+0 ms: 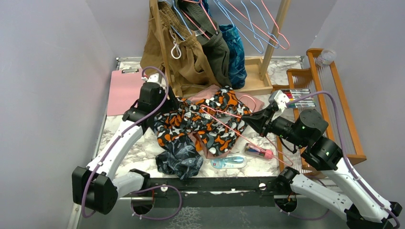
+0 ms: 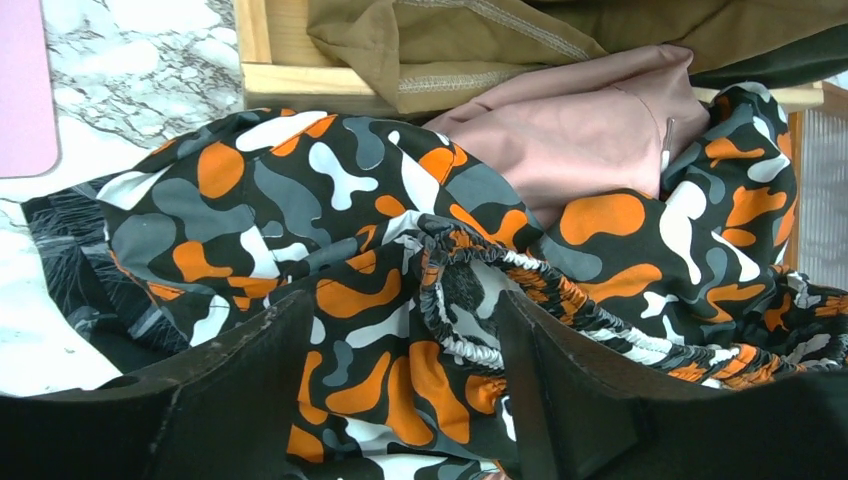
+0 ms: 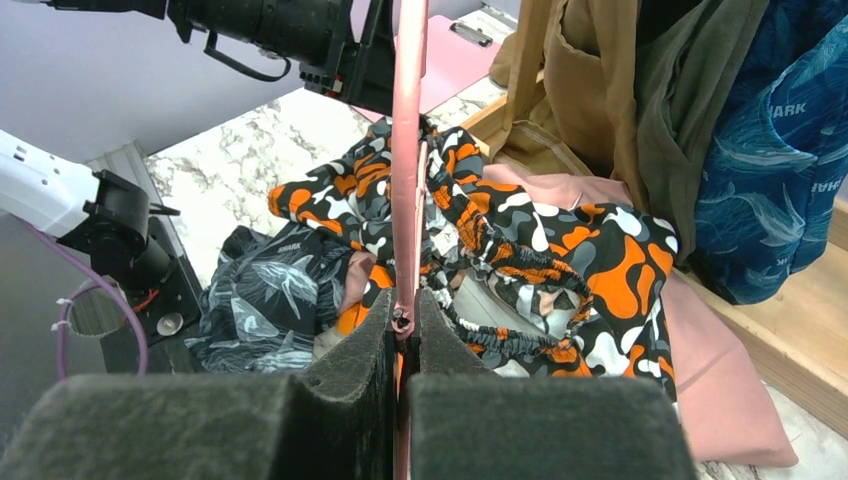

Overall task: Place the shorts on the hanger
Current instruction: Hang the shorts on the hanger.

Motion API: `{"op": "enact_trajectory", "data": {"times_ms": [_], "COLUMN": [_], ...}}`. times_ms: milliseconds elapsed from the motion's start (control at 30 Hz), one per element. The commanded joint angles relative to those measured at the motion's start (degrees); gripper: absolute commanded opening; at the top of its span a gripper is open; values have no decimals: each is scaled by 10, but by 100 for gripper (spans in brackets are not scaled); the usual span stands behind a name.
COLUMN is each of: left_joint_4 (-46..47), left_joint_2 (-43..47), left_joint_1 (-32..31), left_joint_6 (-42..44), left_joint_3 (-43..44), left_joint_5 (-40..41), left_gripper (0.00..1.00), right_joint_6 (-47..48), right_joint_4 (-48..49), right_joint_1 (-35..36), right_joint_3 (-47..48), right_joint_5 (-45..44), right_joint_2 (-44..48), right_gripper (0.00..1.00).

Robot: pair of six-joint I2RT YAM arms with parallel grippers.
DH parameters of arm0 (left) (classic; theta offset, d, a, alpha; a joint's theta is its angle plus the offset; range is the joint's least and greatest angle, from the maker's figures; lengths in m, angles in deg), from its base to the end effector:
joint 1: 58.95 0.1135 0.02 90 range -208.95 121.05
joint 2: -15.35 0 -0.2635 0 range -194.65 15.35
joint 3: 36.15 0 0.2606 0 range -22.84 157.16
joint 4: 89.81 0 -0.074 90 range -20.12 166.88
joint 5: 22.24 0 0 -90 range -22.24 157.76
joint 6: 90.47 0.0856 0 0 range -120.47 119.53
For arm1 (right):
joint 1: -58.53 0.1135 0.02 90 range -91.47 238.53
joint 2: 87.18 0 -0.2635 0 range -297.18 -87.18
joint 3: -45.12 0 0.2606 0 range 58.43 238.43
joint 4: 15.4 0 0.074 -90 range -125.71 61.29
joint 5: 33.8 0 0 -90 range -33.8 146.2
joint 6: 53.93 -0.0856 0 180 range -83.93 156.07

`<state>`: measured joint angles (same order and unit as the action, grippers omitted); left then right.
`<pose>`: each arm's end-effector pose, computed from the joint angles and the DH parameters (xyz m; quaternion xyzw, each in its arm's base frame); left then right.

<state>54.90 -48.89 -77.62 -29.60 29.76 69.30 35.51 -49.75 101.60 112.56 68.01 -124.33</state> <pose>0.2839 -0.0935 0.2701 -0.0867 0.8771 -0.1805 0.4367 0.1286 0.1442 0.3929 -0.3292 0.6529 0.3218 0.6015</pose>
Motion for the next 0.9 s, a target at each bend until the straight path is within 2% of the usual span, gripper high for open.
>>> {"op": "enact_trajectory", "data": {"times_ms": [0,233,467,567,700,867], "left_joint_4": [31,50,71,80,81,66], "left_joint_2": [-13,-33,-51,-57,-60,-41], "left_joint_1": [7,14,15,15,15,15], "left_joint_6": [3,6,10,11,18,31], "left_joint_3": [-6,-14,-13,-14,-14,-7], "left_joint_5": [-27,-34,-78,-96,-106,-103], "left_gripper": [66,54,49,44,30,0], "right_joint_6": [-3,-9,-14,-16,-17,-11], "right_joint_4": [17,21,23,25,30,33], "right_joint_1": [3,3,3,3,3,3], "right_joint_3": [18,25,28,27,27,34], "right_joint_5": [13,29,39,41,45,45], "right_joint_2": [-1,-2,-12,-15,-19,-24], "right_gripper": [1,1,1,1,1,1]}}
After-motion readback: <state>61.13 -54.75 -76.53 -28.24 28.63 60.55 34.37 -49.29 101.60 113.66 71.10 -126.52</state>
